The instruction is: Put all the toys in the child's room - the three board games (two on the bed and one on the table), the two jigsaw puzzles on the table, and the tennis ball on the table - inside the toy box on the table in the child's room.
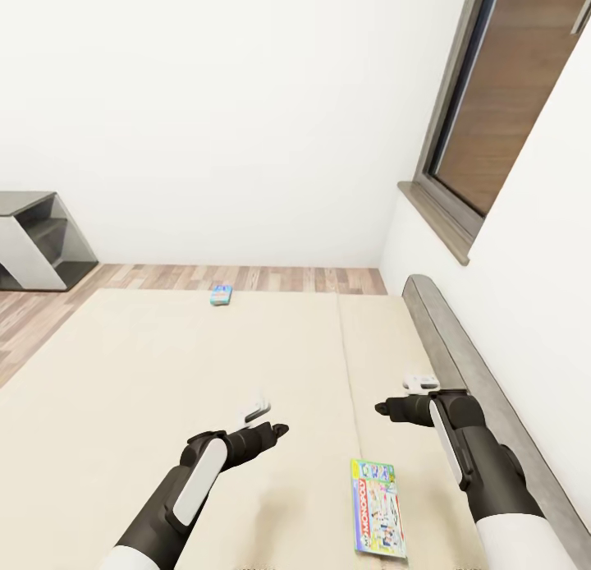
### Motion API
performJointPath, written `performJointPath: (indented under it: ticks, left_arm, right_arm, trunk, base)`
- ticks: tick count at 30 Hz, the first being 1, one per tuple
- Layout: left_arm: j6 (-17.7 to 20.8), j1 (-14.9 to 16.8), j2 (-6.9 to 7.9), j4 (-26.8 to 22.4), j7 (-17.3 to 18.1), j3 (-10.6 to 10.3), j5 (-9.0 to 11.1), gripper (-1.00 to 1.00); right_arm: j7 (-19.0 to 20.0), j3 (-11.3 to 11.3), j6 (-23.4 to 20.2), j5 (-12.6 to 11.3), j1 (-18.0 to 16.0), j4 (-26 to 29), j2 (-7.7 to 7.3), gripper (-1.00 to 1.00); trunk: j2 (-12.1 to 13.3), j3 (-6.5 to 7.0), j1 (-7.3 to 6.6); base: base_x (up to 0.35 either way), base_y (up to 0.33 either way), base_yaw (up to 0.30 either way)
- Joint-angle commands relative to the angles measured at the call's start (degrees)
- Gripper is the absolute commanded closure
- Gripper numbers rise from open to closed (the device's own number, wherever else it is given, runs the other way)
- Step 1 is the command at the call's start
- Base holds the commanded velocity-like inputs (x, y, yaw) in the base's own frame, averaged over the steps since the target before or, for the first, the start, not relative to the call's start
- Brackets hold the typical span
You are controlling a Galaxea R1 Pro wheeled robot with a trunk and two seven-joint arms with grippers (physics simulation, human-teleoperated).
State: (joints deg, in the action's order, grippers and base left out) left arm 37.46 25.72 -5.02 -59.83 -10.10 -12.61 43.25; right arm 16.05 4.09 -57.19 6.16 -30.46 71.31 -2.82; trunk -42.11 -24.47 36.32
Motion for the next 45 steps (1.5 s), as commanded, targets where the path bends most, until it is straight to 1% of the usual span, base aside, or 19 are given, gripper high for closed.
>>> performJointPath:
  ticks: [1,45]
  left_arm:
    - [0.2,0.0,0.01,-0.1,-0.5,0.0,0.6,-1.0]
    - [0.2,0.0,0.01,0.1,-0.6,-0.1,0.6,-1.0]
  right_arm:
    - [0.6,0.0,-0.2,0.6,0.0,0.1,0.0,-1.0]
    - [0.6,0.0,-0.2,0.5,0.0,0.1,0.0,-1.0]
  trunk:
    - [-0.1,-0.17,0.01]
    - [-0.1,-4.29,0.01]
  base:
    - [0.0,0.0,0.0]
    - [0.0,0.0,0.0]
